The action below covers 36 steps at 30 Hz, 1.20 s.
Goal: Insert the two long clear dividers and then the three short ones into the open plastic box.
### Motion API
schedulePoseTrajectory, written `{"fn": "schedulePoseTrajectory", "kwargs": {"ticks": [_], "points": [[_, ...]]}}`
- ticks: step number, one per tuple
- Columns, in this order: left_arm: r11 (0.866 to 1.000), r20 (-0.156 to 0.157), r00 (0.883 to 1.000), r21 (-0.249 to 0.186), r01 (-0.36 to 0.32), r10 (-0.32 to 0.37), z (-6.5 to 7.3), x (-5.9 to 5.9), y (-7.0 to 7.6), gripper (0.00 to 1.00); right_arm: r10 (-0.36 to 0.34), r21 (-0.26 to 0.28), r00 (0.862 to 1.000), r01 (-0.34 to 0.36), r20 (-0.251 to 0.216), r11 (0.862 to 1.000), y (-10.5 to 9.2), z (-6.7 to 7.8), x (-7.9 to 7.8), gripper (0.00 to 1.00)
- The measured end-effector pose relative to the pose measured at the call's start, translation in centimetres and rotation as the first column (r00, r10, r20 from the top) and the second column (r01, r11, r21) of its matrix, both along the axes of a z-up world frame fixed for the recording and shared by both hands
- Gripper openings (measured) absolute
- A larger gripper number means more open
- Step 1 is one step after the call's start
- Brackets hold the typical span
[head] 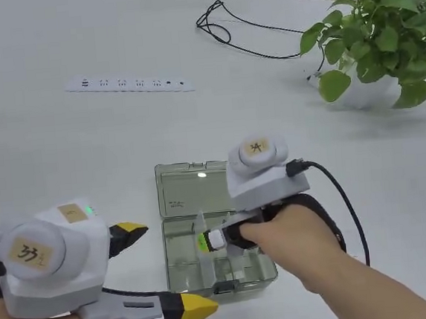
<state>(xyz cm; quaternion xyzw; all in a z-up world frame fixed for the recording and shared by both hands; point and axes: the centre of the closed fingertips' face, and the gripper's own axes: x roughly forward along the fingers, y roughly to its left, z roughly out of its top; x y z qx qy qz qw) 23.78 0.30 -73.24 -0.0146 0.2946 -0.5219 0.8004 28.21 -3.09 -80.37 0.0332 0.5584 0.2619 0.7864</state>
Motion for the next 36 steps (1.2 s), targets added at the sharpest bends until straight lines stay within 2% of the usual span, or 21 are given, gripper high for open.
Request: {"fn": "schedulePoseTrajectory", "kwargs": {"ticks": [17,28,36], "points": [[1.000,-0.002,1.000,0.015,-0.020,0.020,0.2,-0.4,0.5,0.91,-0.005,0.041,1.000,0.006,-0.016,0.999,0.2,-1.8,-0.2,0.10],[0.998,0.003,0.999,0.032,-0.051,0.051,0.4,-0.6,1.0,0.91,0.021,0.084,1.000,-0.022,0.012,0.996,0.3,-1.4,-0.2,0.12],[0.996,0.013,0.997,0.040,-0.076,0.075,0.8,-0.9,1.3,0.91,0.026,0.135,0.999,-0.031,0.040,0.990,0.1,0.0,-0.3,0.17]]}}
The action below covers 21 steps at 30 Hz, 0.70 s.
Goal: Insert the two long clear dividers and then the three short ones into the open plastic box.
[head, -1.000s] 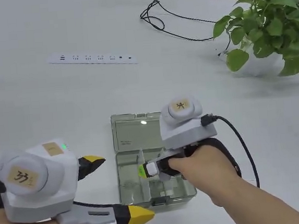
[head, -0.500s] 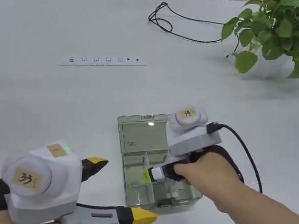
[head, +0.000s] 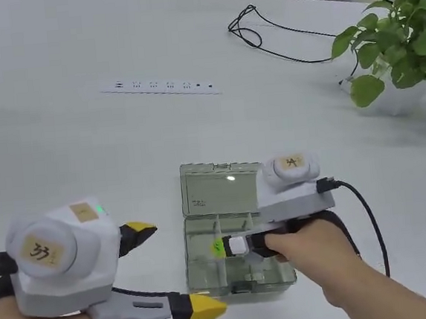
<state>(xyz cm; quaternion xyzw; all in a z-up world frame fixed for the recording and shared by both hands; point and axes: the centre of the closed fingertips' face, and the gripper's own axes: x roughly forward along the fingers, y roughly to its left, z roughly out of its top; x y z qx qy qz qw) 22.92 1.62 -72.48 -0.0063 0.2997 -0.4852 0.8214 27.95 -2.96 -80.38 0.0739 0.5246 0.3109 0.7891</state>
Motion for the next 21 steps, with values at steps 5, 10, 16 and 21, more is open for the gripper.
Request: {"fn": "schedulePoseTrajectory", "kwargs": {"ticks": [5,10,16,21], "points": [[1.000,0.007,1.000,0.005,-0.013,0.013,0.3,-0.2,0.1,0.91,-0.011,0.049,1.000,0.010,0.023,0.999,-0.4,1.5,0.3,0.20],[1.000,0.013,1.000,0.014,-0.022,0.022,0.4,-0.5,0.1,0.90,-0.020,0.102,0.997,0.012,0.072,0.995,-0.7,3.7,0.7,0.24],[0.999,0.015,0.999,0.013,-0.033,0.033,0.6,-0.9,0.0,0.90,-0.008,0.144,0.994,-0.008,0.110,0.990,-1.1,5.8,0.4,0.28],[0.999,0.023,0.999,0.017,-0.035,0.035,0.6,-1.2,-0.1,0.91,0.007,0.179,0.990,-0.033,0.144,0.983,-1.7,7.4,-0.2,0.30]]}}
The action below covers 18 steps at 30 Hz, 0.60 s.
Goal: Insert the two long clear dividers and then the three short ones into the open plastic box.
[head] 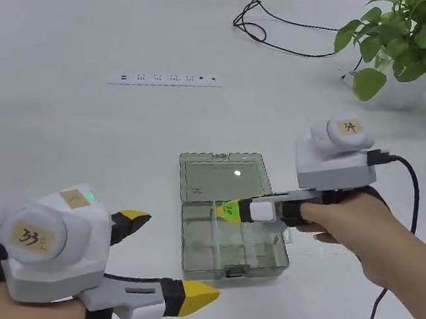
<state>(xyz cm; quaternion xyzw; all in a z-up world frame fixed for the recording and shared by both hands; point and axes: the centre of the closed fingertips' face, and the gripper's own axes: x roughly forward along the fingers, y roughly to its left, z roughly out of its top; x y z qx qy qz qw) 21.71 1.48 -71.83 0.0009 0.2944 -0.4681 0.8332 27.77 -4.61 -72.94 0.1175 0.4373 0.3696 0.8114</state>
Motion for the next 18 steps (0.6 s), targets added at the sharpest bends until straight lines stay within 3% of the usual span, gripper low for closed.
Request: {"fn": "schedulePoseTrajectory", "kwargs": {"ticks": [5,12,15,18], "points": [[1.000,0.009,1.000,-0.002,-0.009,0.009,0.2,0.0,0.0,0.91,0.048,-0.007,0.996,-0.048,0.075,0.999,-1.2,1.4,-0.3,0.33],[1.000,0.031,0.999,-0.014,-0.014,0.014,0.6,0.0,-0.1,0.94,0.138,-0.070,0.978,-0.128,0.156,0.989,-3.7,2.3,-0.8,0.42],[1.000,0.041,0.999,-0.016,-0.006,0.006,0.8,-0.1,-0.2,0.95,0.189,-0.104,0.964,-0.172,0.185,0.980,-4.6,2.3,-1.1,0.48],[1.000,0.044,0.999,-0.016,-0.003,0.004,0.9,-0.1,-0.1,0.96,0.258,-0.157,0.943,-0.228,0.208,0.961,-5.4,2.0,-1.3,0.52]]}}
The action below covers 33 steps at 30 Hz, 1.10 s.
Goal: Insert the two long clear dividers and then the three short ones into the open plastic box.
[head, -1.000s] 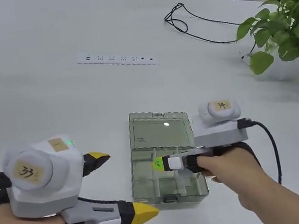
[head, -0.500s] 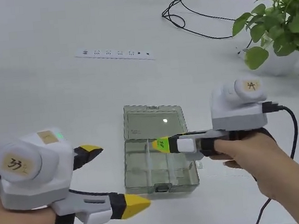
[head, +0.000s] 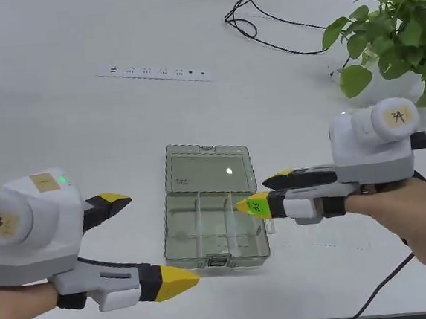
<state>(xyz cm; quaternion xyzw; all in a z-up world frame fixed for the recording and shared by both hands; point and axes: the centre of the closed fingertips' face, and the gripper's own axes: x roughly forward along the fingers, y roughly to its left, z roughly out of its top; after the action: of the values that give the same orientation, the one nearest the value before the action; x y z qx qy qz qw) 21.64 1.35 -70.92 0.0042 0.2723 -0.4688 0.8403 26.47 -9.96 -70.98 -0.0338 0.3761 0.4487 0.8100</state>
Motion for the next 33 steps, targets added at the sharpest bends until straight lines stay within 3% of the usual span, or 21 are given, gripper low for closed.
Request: {"fn": "schedulePoseTrajectory", "kwargs": {"ticks": [7,12,18,19,22,23,25,27,33], "points": [[1.000,0.002,1.000,-0.003,0.017,-0.017,0.0,0.1,-0.1,0.97,0.099,-0.065,0.995,-0.097,0.031,0.993,-1.2,-0.7,-0.6,0.57],[1.000,0.001,1.000,-0.006,0.024,-0.024,0.0,0.5,-0.1,0.97,0.186,-0.127,0.982,-0.180,0.040,0.976,-2.2,-1.8,-0.9,0.60],[1.000,-0.001,1.000,-0.010,0.024,-0.024,-0.1,0.9,0.0,0.96,0.283,-0.200,0.959,-0.273,0.025,0.941,-3.5,-3.8,-0.9,0.69],[1.000,-0.004,1.000,-0.009,0.022,-0.022,-0.1,1.0,0.0,0.96,0.312,-0.215,0.950,-0.299,0.026,0.930,-3.8,-4.1,-0.8,0.70],[1.000,-0.006,1.000,-0.012,0.017,-0.017,-0.2,1.1,0.2,0.96,0.340,-0.241,0.940,-0.328,0.012,0.913,-4.4,-5.0,-0.7,0.72],[1.000,-0.007,1.000,-0.012,0.015,-0.015,-0.2,1.2,0.2,0.96,0.365,-0.267,0.931,-0.350,0.008,0.898,-4.9,-5.4,-0.6,0.72],[1.000,-0.009,1.000,-0.015,0.013,-0.013,-0.3,1.3,0.2,0.96,0.376,-0.276,0.927,-0.362,-0.004,0.890,-5.2,-6.1,-0.4,0.71],[1.000,-0.011,1.000,-0.015,0.012,-0.012,-0.4,1.4,0.2,0.96,0.401,-0.299,0.916,-0.384,-0.005,0.874,-5.6,-6.6,-0.2,0.71],[1.000,-0.019,1.000,-0.016,0.009,-0.010,-0.6,1.5,0.3,0.96,0.491,-0.383,0.871,-0.463,-0.026,0.799,-6.8,-8.6,0.4,0.72]]}}
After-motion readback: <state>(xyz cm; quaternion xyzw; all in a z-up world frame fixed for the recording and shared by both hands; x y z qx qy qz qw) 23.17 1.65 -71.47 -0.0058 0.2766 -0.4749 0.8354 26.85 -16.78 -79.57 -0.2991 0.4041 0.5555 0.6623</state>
